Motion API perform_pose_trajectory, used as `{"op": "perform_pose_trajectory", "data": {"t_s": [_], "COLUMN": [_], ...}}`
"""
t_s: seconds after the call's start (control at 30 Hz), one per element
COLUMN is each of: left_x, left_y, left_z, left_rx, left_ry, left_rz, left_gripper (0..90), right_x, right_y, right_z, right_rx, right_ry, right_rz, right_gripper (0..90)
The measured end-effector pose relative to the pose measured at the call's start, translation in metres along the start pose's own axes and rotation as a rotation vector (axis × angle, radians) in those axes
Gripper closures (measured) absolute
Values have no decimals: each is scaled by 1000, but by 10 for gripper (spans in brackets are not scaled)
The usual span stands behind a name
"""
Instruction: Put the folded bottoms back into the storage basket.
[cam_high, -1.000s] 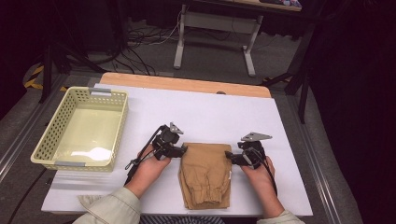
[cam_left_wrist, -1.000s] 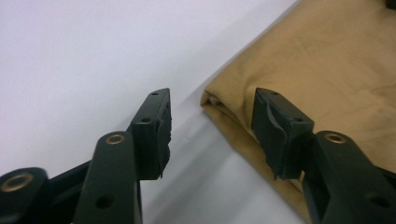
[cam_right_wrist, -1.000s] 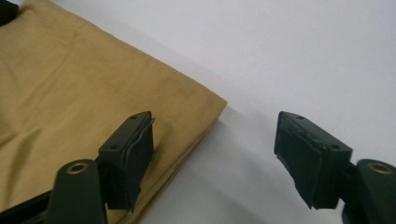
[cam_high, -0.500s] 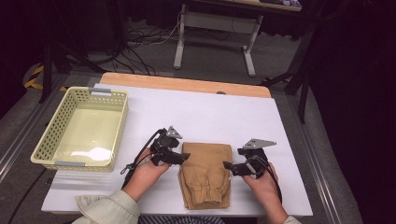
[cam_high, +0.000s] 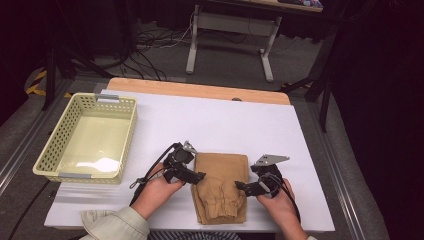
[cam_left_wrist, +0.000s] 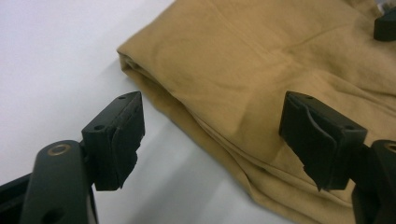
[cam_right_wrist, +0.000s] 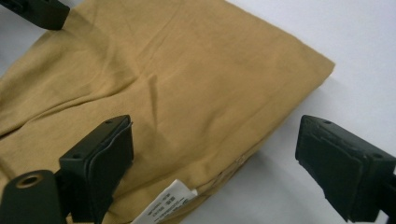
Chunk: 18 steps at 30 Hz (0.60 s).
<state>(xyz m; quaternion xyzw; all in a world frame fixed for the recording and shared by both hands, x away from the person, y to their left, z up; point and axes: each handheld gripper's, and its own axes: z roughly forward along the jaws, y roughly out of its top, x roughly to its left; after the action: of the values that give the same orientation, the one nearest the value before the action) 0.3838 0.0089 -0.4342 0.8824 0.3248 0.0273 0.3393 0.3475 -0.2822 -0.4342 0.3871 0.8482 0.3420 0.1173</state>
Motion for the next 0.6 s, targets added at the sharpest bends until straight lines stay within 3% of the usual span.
{"op": "perform_pose_trajectory", "data": {"t_s": [0.37,0.6], "left_x": [-4,-6], "left_y": [-3,-1], "left_z": [15,23], "left_rx": [53,51], "left_ry": [14,31], "left_rz": [-8,-9], "left_gripper": [134,59], "right_x": [1,2], "right_y": [-4,-4], "right_z": [4,4], "right_rx": [30,23], "right_ry": [5,7], "right_rz": [11,12], "right_gripper": [121,124]}}
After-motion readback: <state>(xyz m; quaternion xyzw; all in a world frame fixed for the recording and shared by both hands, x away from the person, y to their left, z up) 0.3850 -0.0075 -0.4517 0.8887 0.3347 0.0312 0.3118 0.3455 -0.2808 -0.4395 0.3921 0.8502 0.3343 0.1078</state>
